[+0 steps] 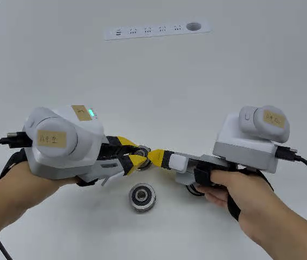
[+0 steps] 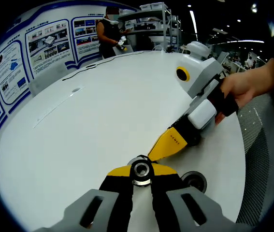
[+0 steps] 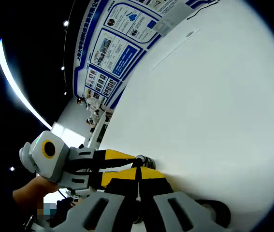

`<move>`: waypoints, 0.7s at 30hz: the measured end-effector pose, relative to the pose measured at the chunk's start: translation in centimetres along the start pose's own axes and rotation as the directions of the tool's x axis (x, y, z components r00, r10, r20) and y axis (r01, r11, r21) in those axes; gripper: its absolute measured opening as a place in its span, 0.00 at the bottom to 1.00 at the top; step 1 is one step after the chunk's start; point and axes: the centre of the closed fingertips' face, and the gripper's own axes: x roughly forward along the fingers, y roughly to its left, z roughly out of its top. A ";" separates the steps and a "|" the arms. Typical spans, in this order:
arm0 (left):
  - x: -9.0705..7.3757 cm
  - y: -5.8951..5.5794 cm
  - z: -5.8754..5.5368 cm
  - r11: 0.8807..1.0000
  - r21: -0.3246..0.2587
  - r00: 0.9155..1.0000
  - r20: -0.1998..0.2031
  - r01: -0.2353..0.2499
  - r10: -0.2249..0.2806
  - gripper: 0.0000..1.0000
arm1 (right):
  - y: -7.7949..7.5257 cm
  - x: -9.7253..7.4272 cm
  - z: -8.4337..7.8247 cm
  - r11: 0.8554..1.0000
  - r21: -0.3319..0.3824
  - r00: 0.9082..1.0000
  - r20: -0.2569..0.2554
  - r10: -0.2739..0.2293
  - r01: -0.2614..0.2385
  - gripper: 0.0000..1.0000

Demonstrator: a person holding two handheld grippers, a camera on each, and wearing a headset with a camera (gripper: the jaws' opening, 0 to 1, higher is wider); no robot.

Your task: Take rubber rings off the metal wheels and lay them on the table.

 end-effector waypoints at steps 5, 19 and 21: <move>0.0 0.0 0.0 1.000 0.000 1.000 0.001 0.000 0.000 0.13 | 0.2 0.2 0.0 1.000 -0.009 1.000 -0.006 0.006 -0.006 0.01; 0.0 -0.1 0.1 1.000 0.000 1.000 0.005 -0.001 0.001 0.13 | 0.5 0.3 0.0 0.998 -0.052 1.000 -0.017 0.025 -0.026 0.01; -0.1 -0.2 0.1 1.000 -0.002 1.000 0.006 -0.001 0.001 0.13 | 0.6 0.3 0.0 0.998 -0.063 0.999 -0.019 0.028 -0.029 0.01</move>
